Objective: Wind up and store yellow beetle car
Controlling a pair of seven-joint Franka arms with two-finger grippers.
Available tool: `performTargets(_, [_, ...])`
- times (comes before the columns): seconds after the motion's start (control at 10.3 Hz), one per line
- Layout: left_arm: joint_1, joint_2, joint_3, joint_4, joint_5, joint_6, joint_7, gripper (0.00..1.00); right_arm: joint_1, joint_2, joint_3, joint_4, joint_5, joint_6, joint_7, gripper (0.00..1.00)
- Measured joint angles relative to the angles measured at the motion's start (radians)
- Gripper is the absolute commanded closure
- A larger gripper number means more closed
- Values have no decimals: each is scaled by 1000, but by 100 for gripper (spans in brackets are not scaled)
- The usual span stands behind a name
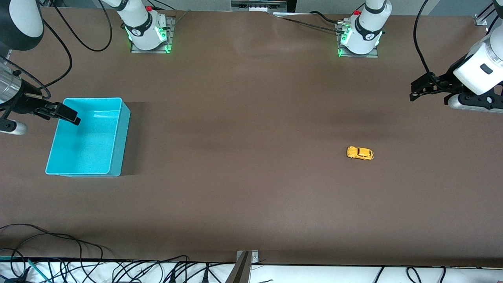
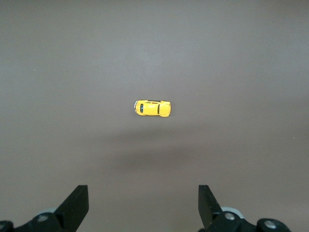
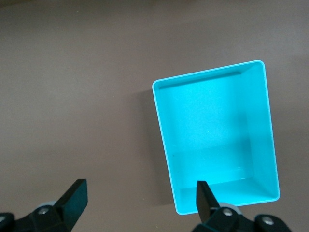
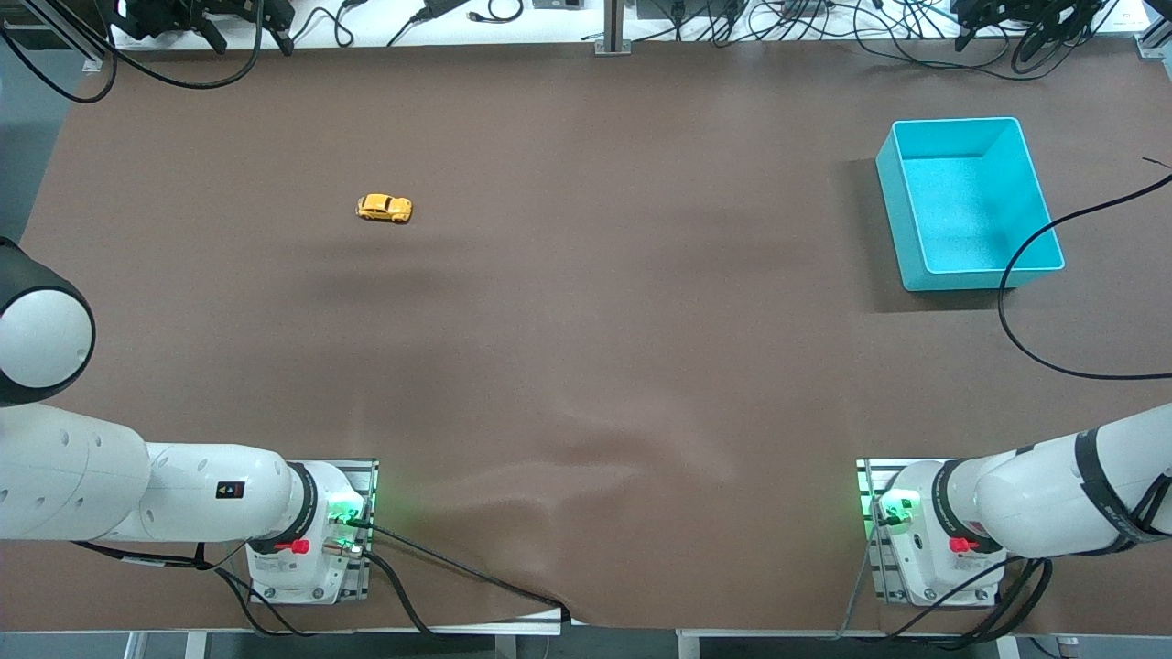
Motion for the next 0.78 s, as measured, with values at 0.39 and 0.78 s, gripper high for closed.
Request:
performTargets(0.39, [0, 0, -3, 0, 15, 0, 0, 0, 0, 0, 0, 0, 0, -7, 0, 0])
performTargets(0.78, [-1, 0, -5, 0, 16, 0, 0, 0, 0, 0, -1, 0, 0, -12, 0, 0])
